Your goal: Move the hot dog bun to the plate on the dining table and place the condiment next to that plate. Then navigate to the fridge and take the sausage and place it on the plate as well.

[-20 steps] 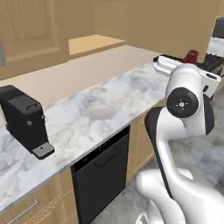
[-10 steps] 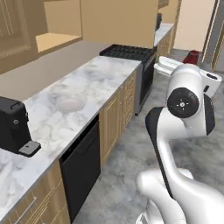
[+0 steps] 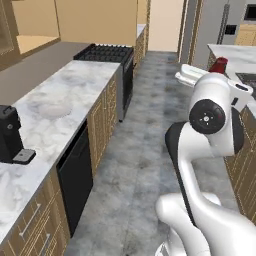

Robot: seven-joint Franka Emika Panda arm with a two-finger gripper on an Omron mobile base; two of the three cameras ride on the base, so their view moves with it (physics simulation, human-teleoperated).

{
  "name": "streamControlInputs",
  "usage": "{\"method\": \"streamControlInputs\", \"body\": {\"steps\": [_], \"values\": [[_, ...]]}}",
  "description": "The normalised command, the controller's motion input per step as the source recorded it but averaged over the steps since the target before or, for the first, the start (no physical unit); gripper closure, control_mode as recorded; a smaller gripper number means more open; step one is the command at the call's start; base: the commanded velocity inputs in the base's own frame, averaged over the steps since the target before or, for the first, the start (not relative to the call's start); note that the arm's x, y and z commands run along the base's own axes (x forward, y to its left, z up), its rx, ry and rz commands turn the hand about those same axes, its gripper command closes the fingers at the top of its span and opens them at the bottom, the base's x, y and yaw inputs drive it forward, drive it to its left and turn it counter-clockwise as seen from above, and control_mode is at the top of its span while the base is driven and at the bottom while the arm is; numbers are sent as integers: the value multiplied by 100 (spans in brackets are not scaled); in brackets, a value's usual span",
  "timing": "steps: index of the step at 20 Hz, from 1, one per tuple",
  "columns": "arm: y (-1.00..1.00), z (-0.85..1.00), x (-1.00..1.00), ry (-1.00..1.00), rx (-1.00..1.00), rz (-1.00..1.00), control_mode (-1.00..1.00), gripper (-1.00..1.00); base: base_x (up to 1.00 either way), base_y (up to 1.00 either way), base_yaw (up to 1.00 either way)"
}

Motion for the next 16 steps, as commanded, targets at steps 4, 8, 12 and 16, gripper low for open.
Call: {"method": "streamControlInputs", "body": {"steps": [4, 8, 12, 16], "values": [[0, 0, 0, 0, 0, 0, 100, 100, -89, -30, -26], [0, 0, 0, 0, 0, 0, 100, 100, -100, -37, -26], [0, 0, 0, 0, 0, 0, 100, 100, -100, -48, -23], [0, 0, 0, 0, 0, 0, 100, 100, -100, -57, -22]]}}
